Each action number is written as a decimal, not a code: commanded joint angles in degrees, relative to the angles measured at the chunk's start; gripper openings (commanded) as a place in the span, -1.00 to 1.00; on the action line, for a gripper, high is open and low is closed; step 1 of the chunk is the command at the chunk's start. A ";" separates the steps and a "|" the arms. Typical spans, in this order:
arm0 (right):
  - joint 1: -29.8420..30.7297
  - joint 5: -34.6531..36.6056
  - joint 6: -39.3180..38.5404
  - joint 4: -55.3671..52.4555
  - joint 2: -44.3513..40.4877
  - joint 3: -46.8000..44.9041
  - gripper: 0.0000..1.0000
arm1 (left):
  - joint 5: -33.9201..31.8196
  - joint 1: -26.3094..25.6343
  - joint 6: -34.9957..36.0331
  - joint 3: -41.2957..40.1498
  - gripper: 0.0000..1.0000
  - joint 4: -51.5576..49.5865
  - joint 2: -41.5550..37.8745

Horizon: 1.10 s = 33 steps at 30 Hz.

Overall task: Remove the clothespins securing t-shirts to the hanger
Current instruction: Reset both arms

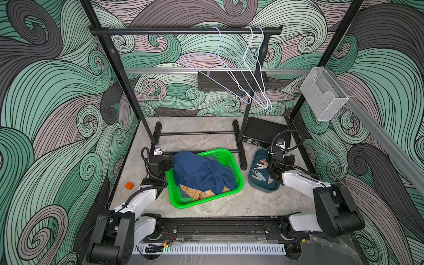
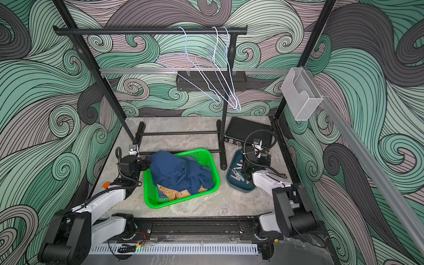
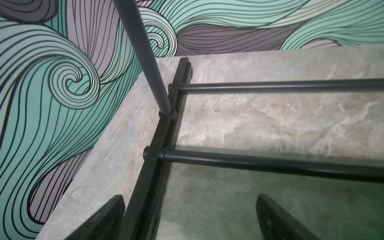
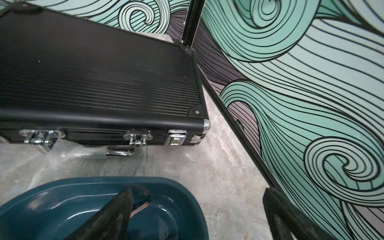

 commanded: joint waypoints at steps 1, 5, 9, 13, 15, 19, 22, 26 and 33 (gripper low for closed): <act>-2.45 -5.35 -2.80 17.59 1.58 -3.45 0.97 | 1.59 1.87 3.27 -0.17 0.97 10.60 3.14; -4.52 -11.97 -3.76 28.55 4.14 -7.65 0.97 | 7.02 2.95 1.71 1.62 0.97 12.07 8.49; -4.62 -15.21 -4.45 30.69 3.29 -9.44 0.98 | 7.95 3.22 0.54 1.01 0.97 20.57 15.29; -5.28 -19.04 -4.78 31.93 3.40 -10.18 0.97 | 9.80 3.21 1.39 3.03 0.97 19.89 19.95; -5.35 -22.44 -6.05 34.07 4.44 -10.79 0.97 | 7.30 3.18 0.79 3.91 0.97 20.67 22.03; -5.72 -26.26 -7.71 44.59 9.59 -13.25 0.98 | 8.70 4.29 -0.53 6.69 0.97 15.42 22.26; -5.96 -26.43 -6.90 39.44 7.97 -12.18 0.98 | 9.31 4.62 -0.71 6.98 0.97 14.66 22.24; -6.42 -27.16 -6.67 37.79 8.61 -10.70 0.98 | 9.30 4.71 -1.07 7.16 0.97 14.40 22.29; -6.51 -27.25 -6.74 38.16 8.81 -10.78 0.98 | 11.35 5.83 -1.57 8.79 0.97 11.95 22.93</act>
